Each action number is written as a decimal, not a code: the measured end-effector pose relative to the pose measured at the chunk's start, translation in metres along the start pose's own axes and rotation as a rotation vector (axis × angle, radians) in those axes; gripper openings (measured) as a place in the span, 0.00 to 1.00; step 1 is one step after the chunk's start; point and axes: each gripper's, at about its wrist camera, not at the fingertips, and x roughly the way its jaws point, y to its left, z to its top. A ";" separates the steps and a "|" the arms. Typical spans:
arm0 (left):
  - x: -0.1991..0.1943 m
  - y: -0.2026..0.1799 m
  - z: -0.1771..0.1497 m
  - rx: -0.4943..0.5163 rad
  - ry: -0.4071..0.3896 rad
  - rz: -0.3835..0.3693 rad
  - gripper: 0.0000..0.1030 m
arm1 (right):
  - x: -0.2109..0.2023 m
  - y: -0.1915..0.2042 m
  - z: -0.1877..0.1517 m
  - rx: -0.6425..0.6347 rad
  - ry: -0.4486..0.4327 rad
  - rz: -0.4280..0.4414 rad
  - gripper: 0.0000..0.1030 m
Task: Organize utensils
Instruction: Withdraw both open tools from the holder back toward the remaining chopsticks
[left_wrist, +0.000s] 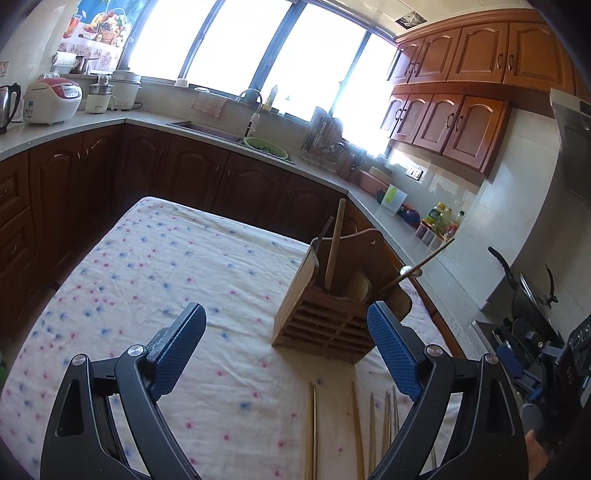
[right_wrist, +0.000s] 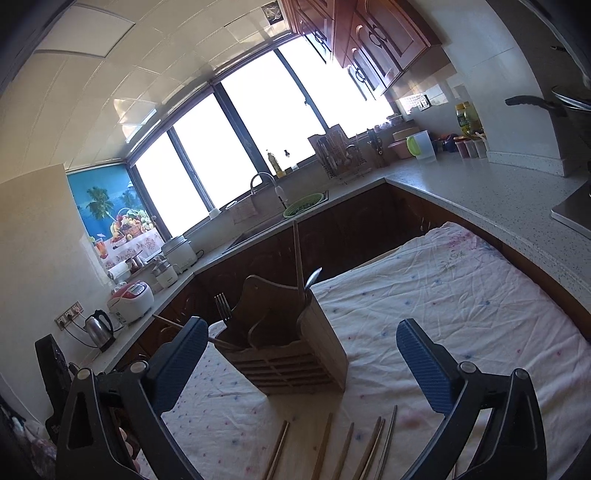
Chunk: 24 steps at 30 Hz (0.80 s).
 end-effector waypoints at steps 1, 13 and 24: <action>-0.004 0.001 -0.004 -0.002 0.006 -0.001 0.88 | -0.005 0.000 -0.005 -0.002 0.003 -0.004 1.00; -0.025 0.008 -0.054 -0.018 0.089 0.011 0.88 | -0.044 0.000 -0.063 -0.074 0.064 -0.061 1.00; -0.009 0.011 -0.089 0.003 0.199 0.057 0.88 | -0.044 -0.019 -0.093 -0.058 0.145 -0.110 1.00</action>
